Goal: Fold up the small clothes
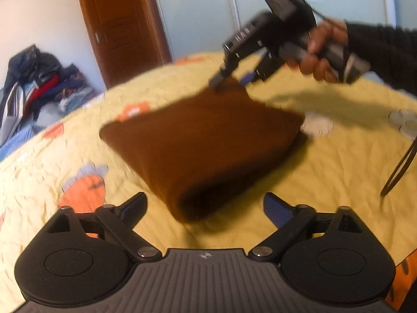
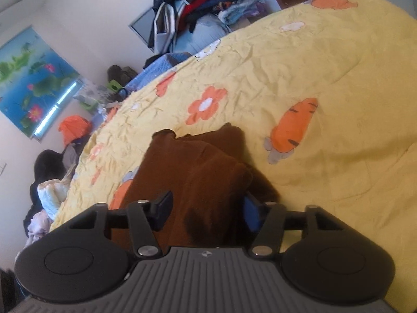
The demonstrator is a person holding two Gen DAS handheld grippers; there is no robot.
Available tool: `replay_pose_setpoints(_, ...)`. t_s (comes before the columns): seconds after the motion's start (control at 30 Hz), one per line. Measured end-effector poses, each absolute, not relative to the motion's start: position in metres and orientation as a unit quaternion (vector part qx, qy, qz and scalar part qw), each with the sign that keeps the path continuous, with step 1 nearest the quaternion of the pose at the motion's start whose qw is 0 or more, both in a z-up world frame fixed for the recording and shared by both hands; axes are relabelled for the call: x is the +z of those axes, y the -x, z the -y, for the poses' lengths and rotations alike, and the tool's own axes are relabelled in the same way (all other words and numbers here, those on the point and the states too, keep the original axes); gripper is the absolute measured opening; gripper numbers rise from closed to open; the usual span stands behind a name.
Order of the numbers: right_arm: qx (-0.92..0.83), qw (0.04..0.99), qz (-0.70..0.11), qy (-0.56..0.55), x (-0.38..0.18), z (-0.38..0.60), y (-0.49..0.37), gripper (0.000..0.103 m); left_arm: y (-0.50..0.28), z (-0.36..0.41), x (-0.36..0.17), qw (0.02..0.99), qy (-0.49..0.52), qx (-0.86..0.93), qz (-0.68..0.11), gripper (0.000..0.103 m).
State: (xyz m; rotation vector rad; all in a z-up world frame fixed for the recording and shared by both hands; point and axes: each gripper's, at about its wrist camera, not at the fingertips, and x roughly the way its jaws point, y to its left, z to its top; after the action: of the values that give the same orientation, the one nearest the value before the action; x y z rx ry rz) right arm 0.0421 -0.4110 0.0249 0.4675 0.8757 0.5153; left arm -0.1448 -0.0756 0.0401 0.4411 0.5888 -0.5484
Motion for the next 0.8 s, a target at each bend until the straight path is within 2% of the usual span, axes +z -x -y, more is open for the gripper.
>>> replay_pose_setpoints(0.03, 0.243, 0.848, -0.417, -0.22, 0.023, 0.408, -0.046, 0.047, 0.141, 0.077, 0.038, 0.898, -0.208, -0.259, -0.29, 0.087)
replay_pose_setpoints(0.07, 0.242, 0.848, -0.42, -0.213, 0.022, 0.408, -0.046, 0.036, 0.137, 0.077, 0.036, 0.9, -0.202, -0.25, -0.295, 0.076)
replay_pose_setpoints(0.1, 0.243, 0.847, -0.427, -0.201, 0.021, 0.404, -0.046, 0.027, 0.133, 0.076, 0.036, 0.902, -0.194, -0.24, -0.302, 0.07)
replay_pose_setpoints(0.13, 0.244, 0.848, -0.433, -0.184, 0.021, 0.398, -0.049, 0.027, 0.127, 0.076, 0.037, 0.902, -0.178, -0.237, -0.312, 0.061)
replay_pose_setpoints(0.33, 0.242, 0.866, -0.414, -0.141, 0.038, 0.402, -0.053, 0.025, 0.125, 0.064, 0.048, 0.907, -0.12, -0.248, -0.317, 0.061)
replay_pose_setpoints(0.37, 0.234, 0.862, -0.428, -0.141, 0.03, 0.405, -0.056, 0.027, 0.124, 0.064, 0.047, 0.908, -0.121, -0.244, -0.319, 0.061)
replay_pose_setpoints(0.4, 0.231, 0.857, -0.437, -0.145, 0.023, 0.407, -0.057, 0.037, 0.124, 0.064, 0.046, 0.908, -0.123, -0.24, -0.321, 0.061)
replay_pose_setpoints(0.5, 0.233, 0.857, -0.423, -0.179, 0.027, 0.414, -0.038, 0.052, 0.122, 0.063, 0.043, 0.91, -0.126, -0.225, -0.325, 0.061)
replay_pose_setpoints(0.63, 0.244, 0.874, -0.38, -0.179, 0.053, 0.415, 0.007, 0.053, 0.119, 0.065, 0.042, 0.914, -0.133, -0.216, -0.318, 0.061)
replay_pose_setpoints(0.73, 0.279, 0.865, -0.389, -0.149, 0.06, 0.4, 0.035, 0.053, 0.119, 0.074, 0.041, 0.917, -0.145, -0.214, -0.303, 0.061)
replay_pose_setpoints(0.8, 0.287, 0.855, -0.42, -0.099, 0.052, 0.382, 0.044, 0.052, 0.117, 0.081, 0.039, 0.916, -0.152, -0.214, -0.302, 0.052)
